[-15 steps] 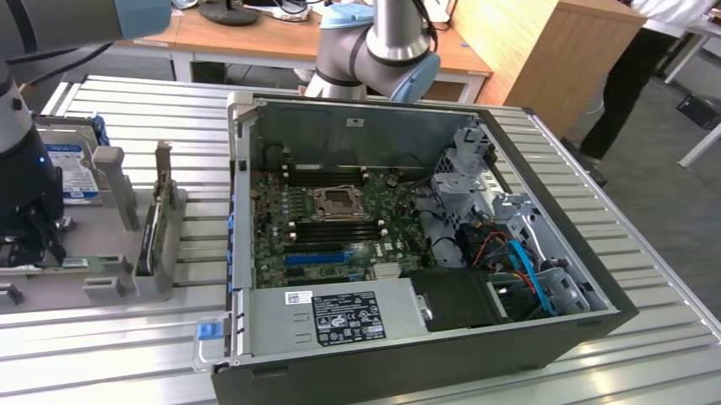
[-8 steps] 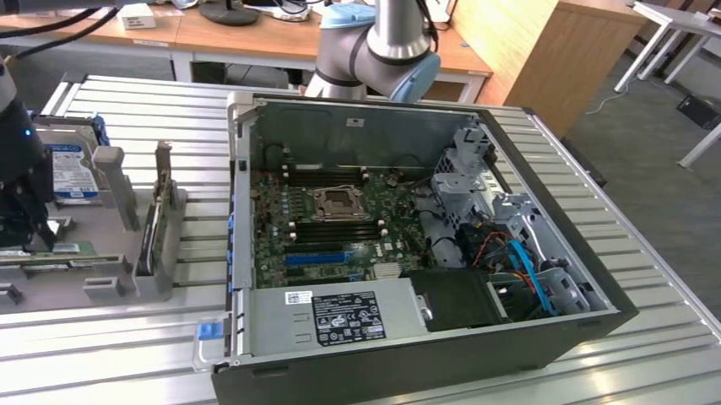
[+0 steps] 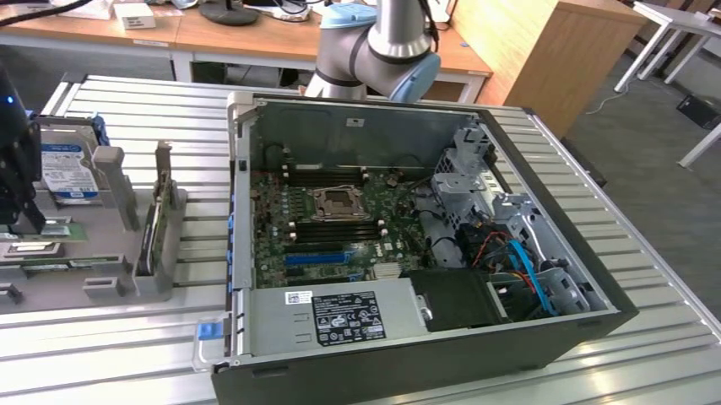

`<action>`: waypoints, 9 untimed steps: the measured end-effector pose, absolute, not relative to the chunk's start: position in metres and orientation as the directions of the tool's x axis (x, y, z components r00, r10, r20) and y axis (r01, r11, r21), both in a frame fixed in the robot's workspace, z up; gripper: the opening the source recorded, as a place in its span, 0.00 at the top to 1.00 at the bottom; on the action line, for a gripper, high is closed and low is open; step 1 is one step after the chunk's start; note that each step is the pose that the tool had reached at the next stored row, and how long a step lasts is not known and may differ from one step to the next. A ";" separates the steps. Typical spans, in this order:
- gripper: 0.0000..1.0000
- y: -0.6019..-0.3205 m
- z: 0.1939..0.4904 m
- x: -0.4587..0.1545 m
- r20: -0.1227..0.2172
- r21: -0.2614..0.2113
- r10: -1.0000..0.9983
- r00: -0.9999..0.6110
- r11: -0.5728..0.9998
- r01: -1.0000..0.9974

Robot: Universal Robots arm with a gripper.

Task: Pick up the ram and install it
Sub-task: 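Pick up the ram and move it above insertion slot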

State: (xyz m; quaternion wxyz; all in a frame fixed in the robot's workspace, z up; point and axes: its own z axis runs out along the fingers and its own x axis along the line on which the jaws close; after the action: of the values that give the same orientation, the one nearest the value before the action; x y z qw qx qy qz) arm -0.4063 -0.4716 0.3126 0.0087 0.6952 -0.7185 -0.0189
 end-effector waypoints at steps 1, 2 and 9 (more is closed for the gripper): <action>0.88 -0.472 0.316 -0.406 -0.014 0.039 -0.999 -0.033 0.033 -0.999; 0.88 -0.472 0.320 -0.406 -0.014 0.039 -0.999 -0.033 0.033 -0.999; 0.88 -0.472 0.345 -0.406 -0.014 0.039 -0.999 -0.033 0.033 -0.999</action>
State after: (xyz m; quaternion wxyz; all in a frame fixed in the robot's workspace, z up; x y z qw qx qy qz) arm -0.4063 -0.4716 0.3445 0.0088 0.6952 -0.7185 -0.0189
